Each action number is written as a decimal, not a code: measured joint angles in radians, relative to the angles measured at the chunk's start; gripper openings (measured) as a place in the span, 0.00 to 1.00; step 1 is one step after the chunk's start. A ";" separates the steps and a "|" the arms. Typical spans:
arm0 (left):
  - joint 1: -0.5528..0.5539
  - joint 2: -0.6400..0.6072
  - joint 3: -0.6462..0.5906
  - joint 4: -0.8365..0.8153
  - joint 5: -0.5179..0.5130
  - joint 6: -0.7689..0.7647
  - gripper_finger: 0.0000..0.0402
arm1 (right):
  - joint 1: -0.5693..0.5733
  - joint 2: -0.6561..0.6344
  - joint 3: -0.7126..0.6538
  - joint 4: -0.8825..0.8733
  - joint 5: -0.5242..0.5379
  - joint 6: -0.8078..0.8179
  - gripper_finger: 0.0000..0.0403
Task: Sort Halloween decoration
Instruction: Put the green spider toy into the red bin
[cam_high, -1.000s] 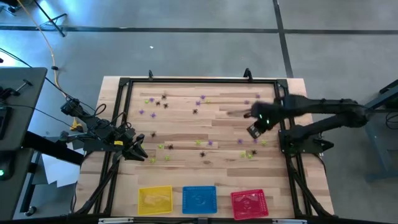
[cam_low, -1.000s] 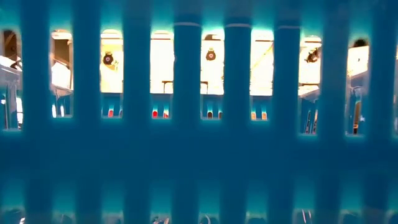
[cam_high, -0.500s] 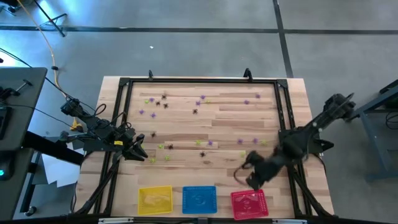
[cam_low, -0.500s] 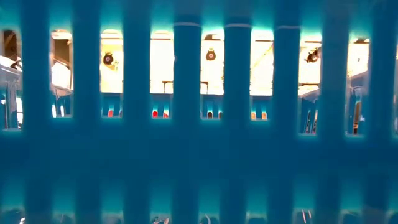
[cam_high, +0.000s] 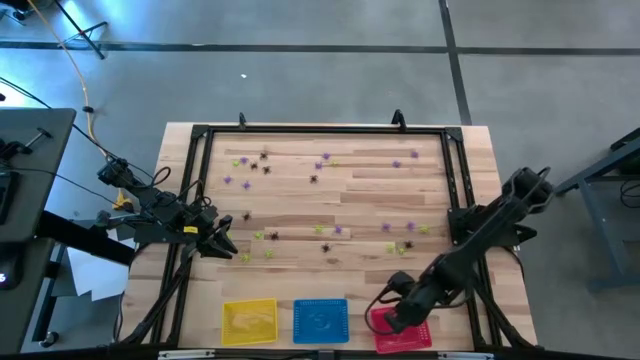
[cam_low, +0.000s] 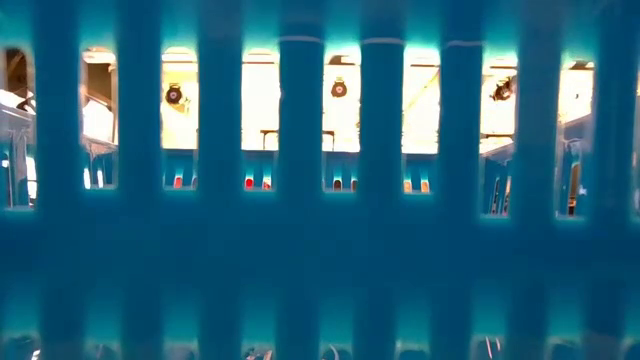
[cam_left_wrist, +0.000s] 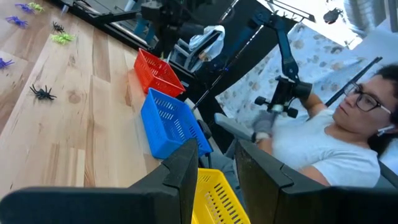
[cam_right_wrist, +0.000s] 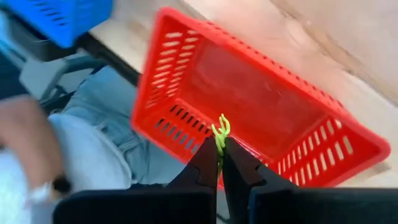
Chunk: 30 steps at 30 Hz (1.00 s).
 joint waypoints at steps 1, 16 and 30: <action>0.000 0.000 0.000 0.000 0.000 0.000 0.23 | -0.005 0.012 0.000 0.000 -0.010 0.010 0.00; 0.000 0.000 0.000 0.000 0.000 0.000 0.23 | -0.009 0.051 0.000 0.025 -0.009 -0.024 0.26; 0.000 0.000 0.000 0.000 0.000 0.000 0.23 | -0.072 0.002 0.167 -0.504 0.078 -0.052 0.30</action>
